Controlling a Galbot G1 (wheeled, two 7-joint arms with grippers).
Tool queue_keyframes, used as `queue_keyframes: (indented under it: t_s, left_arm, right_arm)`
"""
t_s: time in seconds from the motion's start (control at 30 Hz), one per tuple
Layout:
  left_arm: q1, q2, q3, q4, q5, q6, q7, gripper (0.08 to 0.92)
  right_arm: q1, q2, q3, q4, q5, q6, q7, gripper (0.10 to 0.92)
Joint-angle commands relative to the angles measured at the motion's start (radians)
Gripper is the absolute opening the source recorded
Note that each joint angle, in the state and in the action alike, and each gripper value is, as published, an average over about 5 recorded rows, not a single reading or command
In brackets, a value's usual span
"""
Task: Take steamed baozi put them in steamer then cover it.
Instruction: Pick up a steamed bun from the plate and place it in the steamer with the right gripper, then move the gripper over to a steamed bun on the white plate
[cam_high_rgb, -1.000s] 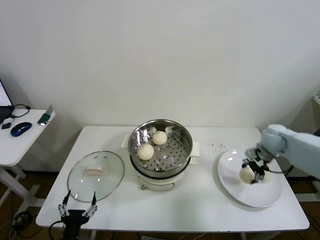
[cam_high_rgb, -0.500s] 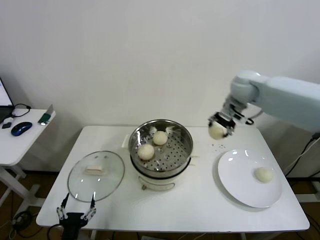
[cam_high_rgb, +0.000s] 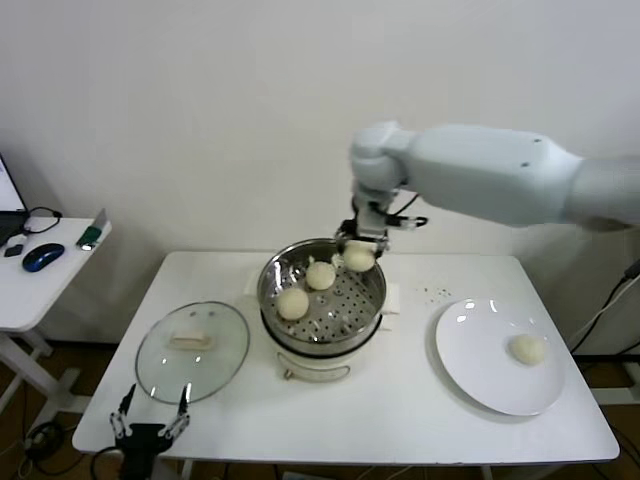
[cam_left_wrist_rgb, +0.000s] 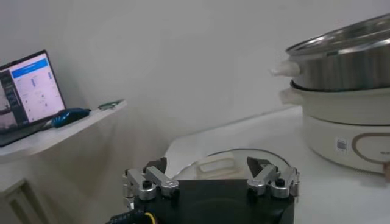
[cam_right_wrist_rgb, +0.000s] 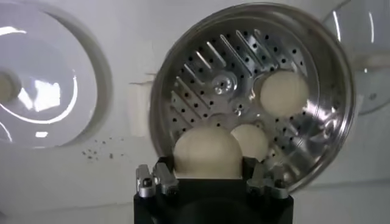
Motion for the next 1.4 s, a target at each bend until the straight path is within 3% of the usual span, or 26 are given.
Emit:
queue_keyframes:
  t_s: [0.03,0.37,0.77,1.03,1.23,1.4]
  left_arm:
    - [0.009,0.010,-0.008,0.001,-0.020,-0.004,0.000,0.823]
    - [0.009,0.021,-0.012,0.013,-0.033,-0.009,0.000,0.823]
    - [-0.001,0.020,-0.007,0.020,-0.030,-0.007,0.001,0.823]
    - [-0.002,0.014,-0.004,0.020,-0.026,-0.006,0.001,0.823]
    - [0.003,0.015,-0.006,0.019,-0.024,-0.008,0.001,0.823]
    - [-0.001,0.014,-0.003,0.016,-0.016,-0.007,0.001,0.823]
  right_arm:
    - [-0.064,0.165,-0.036,-0.033,-0.001,0.049,-0.008,0.695]
    - [-0.103,0.160,-0.084,0.010,0.074,0.006,-0.035,0.696]
    - [-0.116,0.142,-0.080,0.012,0.055,-0.001,-0.046,0.699]
    - [-0.133,0.144,-0.056,-0.025,0.010,0.022,-0.032,0.815]
    - [-0.114,0.121,-0.006,-0.038,-0.007,0.029,-0.023,0.823]
    - [-0.043,0.059,0.012,-0.051,0.087,-0.010,-0.019,0.823]
